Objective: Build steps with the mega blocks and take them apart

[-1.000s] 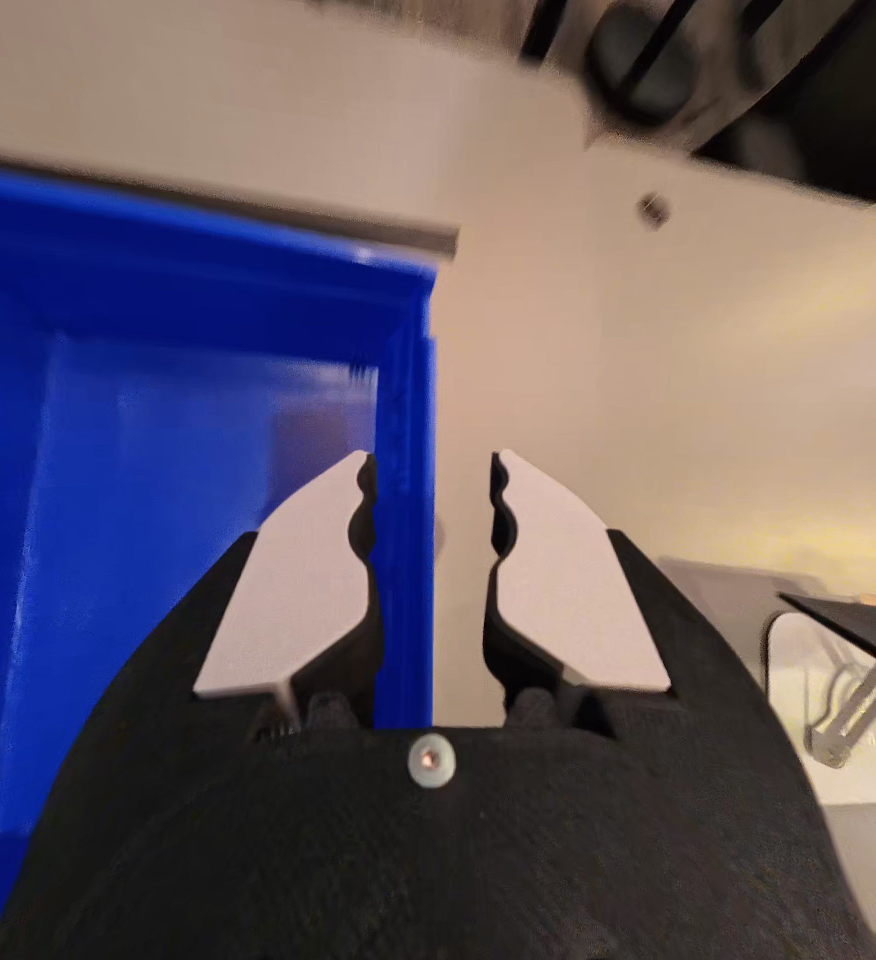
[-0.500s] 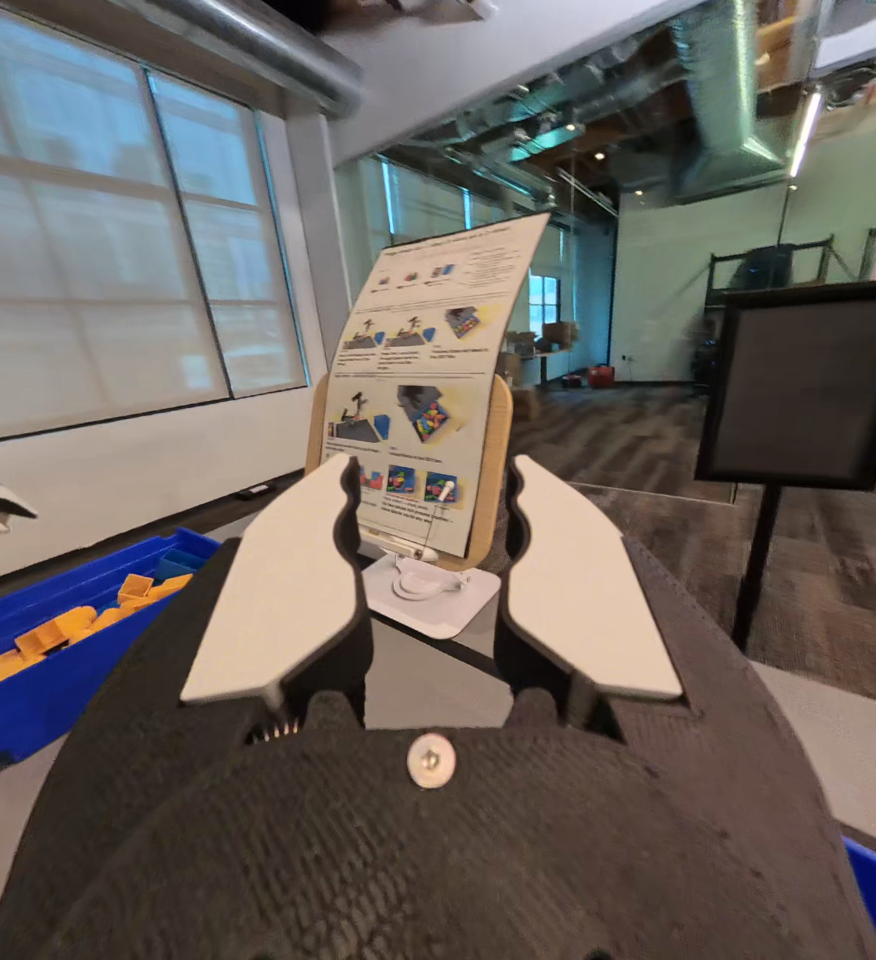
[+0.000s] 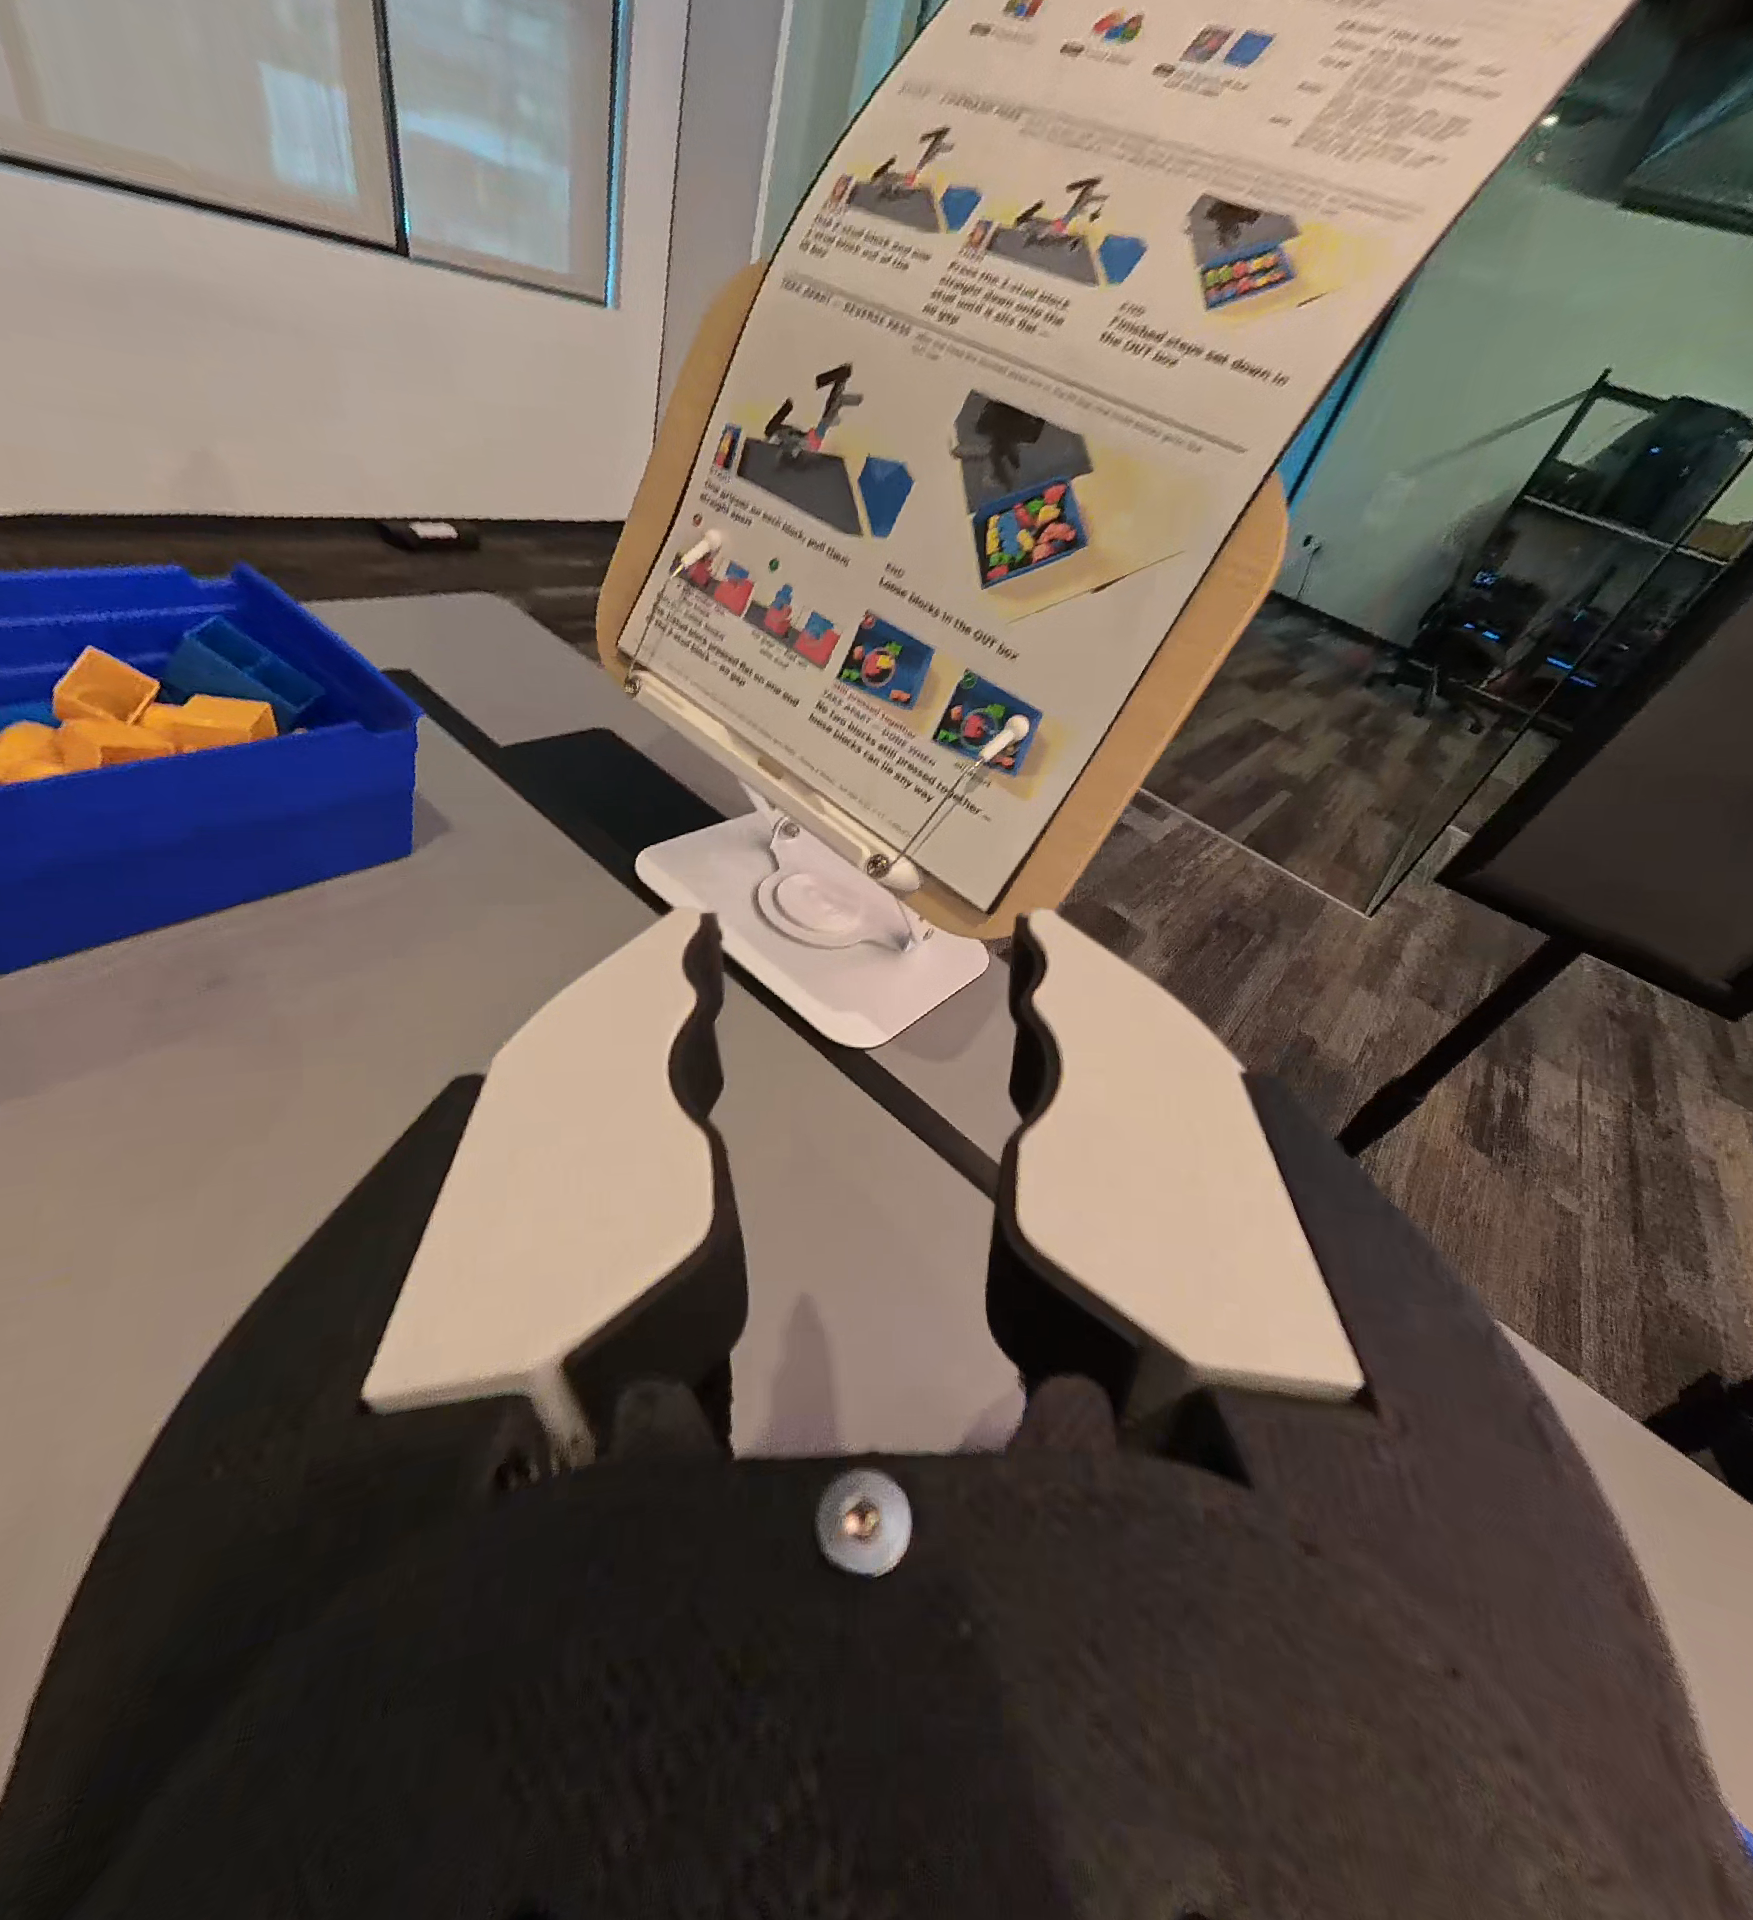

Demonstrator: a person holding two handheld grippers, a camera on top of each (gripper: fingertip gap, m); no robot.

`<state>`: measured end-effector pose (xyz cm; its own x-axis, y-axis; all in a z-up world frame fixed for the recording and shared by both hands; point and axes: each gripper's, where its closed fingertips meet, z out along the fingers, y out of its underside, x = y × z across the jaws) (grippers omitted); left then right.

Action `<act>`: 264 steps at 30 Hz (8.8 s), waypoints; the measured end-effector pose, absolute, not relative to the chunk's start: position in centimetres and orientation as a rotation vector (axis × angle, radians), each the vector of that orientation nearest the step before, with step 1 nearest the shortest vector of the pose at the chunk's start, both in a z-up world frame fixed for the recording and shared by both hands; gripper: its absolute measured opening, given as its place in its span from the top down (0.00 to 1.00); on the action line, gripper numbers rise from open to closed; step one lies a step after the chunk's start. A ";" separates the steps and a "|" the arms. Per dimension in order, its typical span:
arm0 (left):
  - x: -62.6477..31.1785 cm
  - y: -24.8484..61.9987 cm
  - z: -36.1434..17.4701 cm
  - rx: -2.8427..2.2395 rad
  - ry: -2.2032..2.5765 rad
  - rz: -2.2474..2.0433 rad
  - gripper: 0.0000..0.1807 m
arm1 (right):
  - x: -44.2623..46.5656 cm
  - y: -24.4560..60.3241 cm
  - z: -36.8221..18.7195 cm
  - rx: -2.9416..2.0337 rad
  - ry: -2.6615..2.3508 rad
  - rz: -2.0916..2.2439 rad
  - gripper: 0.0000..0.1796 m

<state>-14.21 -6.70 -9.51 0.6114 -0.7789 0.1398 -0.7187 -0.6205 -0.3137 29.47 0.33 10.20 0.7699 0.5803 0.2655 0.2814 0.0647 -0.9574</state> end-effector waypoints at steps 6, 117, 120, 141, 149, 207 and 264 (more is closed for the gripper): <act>-13.4 -6.9 -9.3 -2.578 1.258 -0.454 0.72 | 28.8 0.6 9.0 -1.562 -0.765 0.238 0.70; 3.3 -7.1 7.8 -1.401 1.380 -0.261 0.99 | 9.0 -9.2 2.8 -1.584 -0.961 1.566 0.67; 5.9 -8.8 7.7 -1.346 1.428 -0.317 0.99 | 8.2 -10.3 4.1 -1.512 -0.835 1.878 0.64; -8.4 -5.1 -0.9 -2.000 1.447 -0.110 0.78 | 11.6 -5.5 -11.1 -2.334 -0.692 1.741 0.90; -16.4 -3.1 -4.1 -2.299 1.242 0.045 0.79 | 12.9 -4.4 -14.2 -2.460 -0.700 1.573 0.91; 9.0 -11.0 2.9 -1.510 1.610 -0.267 0.55 | 9.2 -11.1 2.5 -1.831 -0.889 1.981 0.80; 11.3 -4.8 -2.1 -1.890 1.111 -0.101 0.57 | 10.8 -6.5 -2.2 -1.887 -0.653 2.120 0.80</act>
<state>11.31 -4.79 -2.11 0.5904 -0.7282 -0.3481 -0.6534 -0.1780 -0.7358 10.81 -6.48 -2.17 -0.1454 0.4519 -0.8802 0.1212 -0.8748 -0.4691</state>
